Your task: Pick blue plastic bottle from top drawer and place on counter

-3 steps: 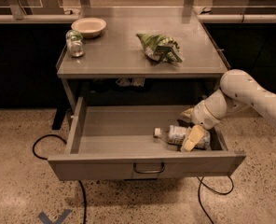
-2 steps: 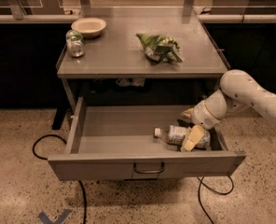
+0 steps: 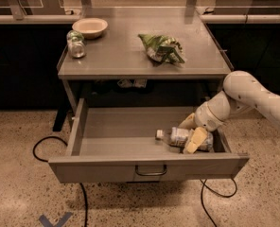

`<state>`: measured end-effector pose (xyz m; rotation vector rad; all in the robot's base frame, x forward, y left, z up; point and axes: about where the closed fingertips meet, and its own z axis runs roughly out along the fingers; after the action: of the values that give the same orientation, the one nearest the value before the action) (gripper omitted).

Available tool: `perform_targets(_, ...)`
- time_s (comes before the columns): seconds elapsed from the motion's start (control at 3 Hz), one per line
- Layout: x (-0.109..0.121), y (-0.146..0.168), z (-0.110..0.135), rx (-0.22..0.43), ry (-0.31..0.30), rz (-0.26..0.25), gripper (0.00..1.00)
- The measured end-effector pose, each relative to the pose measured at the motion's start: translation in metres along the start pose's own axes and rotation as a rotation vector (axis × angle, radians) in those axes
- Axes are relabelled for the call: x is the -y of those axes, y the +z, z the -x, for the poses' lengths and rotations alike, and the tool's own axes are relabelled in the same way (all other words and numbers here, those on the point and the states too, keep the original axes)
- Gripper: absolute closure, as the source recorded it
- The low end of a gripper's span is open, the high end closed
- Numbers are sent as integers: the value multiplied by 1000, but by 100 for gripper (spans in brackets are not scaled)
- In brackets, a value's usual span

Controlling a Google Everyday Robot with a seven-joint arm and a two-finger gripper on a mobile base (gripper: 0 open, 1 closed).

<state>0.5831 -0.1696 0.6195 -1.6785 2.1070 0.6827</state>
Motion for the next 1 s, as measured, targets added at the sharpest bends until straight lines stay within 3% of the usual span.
perform_targets(0.67,-1,-6,5,0,0,0,89)
perform_targets(1.0,-3,-12,9,0,0,0,100)
